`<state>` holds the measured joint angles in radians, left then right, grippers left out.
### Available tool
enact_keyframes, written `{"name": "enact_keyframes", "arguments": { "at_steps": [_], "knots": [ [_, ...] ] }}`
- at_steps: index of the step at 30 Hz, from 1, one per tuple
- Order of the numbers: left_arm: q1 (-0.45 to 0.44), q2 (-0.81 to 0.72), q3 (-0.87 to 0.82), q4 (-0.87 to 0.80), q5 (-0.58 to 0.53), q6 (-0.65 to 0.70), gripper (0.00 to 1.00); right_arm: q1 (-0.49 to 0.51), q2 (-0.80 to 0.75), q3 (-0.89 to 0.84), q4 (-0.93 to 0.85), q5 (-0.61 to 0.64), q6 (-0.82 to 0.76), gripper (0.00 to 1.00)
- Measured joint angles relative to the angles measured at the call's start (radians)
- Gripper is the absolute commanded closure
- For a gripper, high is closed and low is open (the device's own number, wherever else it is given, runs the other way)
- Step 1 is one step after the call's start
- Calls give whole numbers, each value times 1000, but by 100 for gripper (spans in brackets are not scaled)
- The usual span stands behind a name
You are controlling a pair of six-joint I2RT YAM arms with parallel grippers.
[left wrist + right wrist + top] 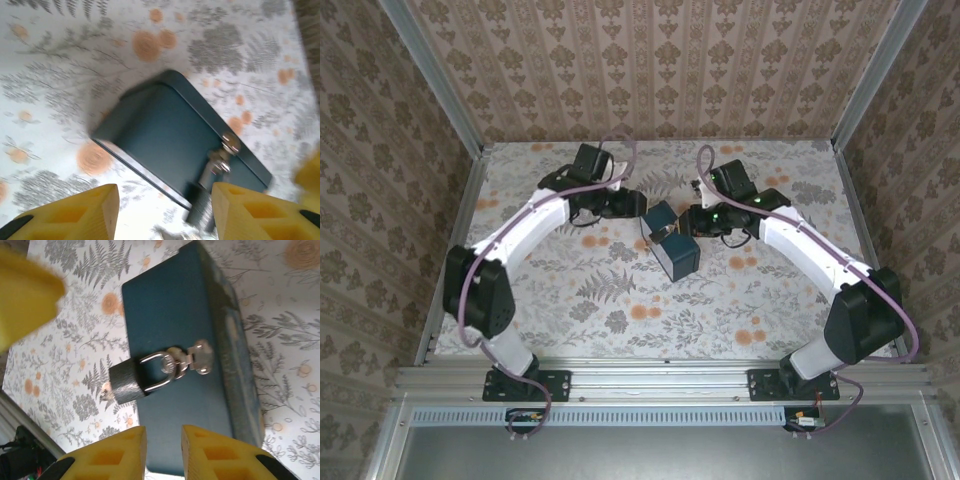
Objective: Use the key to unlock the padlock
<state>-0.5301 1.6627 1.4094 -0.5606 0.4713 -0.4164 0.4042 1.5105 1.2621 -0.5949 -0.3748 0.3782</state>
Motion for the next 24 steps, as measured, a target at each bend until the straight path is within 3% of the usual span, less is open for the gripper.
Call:
{"name": "enact_keyframes", "arguments": {
  "at_steps": [5, 14, 24],
  "knots": [
    [-61, -53, -169, 120, 129, -98, 46, -39, 0, -9, 35, -2, -1, 72],
    [-117, 35, -177, 177, 116, -138, 48, -75, 0, -58, 95, -35, -10, 71],
    [-117, 39, -175, 203, 117, -156, 68, -77, 21, -73, 136, -61, -16, 71]
  ]
}}
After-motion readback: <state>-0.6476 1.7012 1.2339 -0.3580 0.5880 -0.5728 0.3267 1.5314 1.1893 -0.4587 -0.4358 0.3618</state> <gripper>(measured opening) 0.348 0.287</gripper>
